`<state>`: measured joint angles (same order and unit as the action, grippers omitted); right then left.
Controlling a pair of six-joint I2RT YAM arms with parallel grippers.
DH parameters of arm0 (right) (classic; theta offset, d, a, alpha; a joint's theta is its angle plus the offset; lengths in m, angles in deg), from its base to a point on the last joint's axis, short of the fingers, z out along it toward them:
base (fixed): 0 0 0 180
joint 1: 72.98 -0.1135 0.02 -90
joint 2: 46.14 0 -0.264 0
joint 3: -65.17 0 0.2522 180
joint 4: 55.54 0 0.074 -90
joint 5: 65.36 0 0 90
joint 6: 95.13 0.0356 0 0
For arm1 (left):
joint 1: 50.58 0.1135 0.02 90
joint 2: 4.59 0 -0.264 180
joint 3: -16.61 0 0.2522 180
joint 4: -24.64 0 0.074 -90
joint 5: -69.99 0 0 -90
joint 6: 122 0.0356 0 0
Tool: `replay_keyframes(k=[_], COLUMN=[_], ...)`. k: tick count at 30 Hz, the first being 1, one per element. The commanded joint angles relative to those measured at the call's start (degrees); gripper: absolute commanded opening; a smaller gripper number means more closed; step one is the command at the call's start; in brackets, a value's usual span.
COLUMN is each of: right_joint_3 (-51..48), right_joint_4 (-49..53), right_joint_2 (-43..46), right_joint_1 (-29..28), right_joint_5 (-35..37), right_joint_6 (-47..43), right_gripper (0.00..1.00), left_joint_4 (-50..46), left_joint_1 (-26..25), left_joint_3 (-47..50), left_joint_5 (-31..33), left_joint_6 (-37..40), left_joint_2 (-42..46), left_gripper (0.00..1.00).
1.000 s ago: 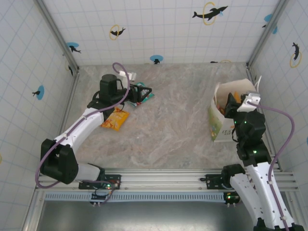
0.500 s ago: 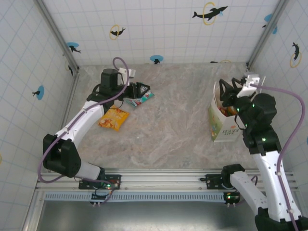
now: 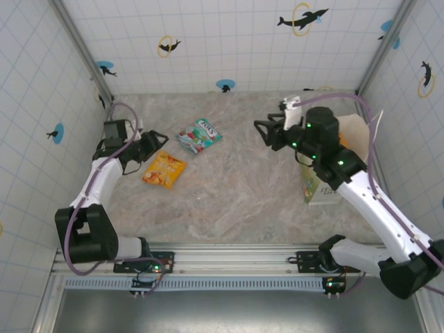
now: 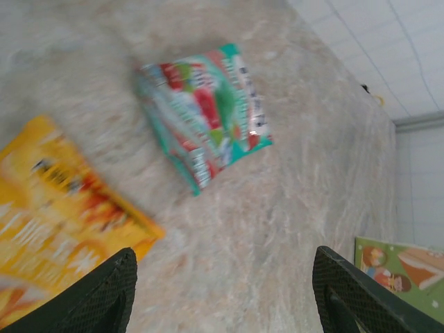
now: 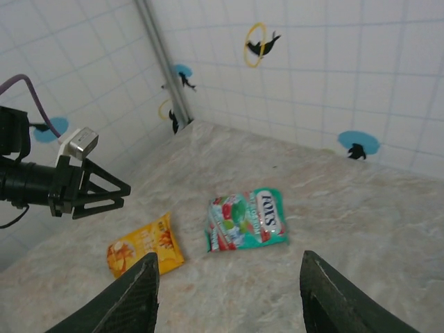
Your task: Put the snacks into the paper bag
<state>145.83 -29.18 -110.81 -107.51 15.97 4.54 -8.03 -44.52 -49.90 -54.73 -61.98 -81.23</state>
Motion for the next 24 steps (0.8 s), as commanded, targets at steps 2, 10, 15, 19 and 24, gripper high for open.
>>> replay_keyframes(k=[2, 10, 15, 19, 24], right_joint_3=[3.5, 1.3, -0.6, -1.5, -1.2], right_joint_4=[-2.6, -10.5, -14.8, -18.0, -19.8], right_joint_2=[-5.0, -13.9, -18.5, -21.1, -23.7], right_joint_1=[-6.6, -18.0, -21.2, -23.0, -24.6], right_joint_5=[3.9, 7.2, 7.2, 7.8, 7.0], right_joint_6=[-1.9, -0.9, 1.2, 2.3, 2.6], right_gripper=[0.55, 0.56, 0.56, 0.56, 0.56], left_joint_4=[-2.5, 1.0, 5.1, 7.4, 10.0], left_joint_1=[5.8, 16.7, 17.6, 17.5, 17.6], left_joint_3=[5.5, 16.3, 17.9, 16.6, 13.5], left_joint_5=[-2.5, 0.7, 1.2, 3.0, 4.8], left_joint_6=[-5.2, -6.0, -5.9, -4.5, -3.3], left_joint_2=[3.8, 7.4, 3.8, -1.4, -8.2], left_gripper=[0.68, 0.69, 0.68, 0.65, 0.63])
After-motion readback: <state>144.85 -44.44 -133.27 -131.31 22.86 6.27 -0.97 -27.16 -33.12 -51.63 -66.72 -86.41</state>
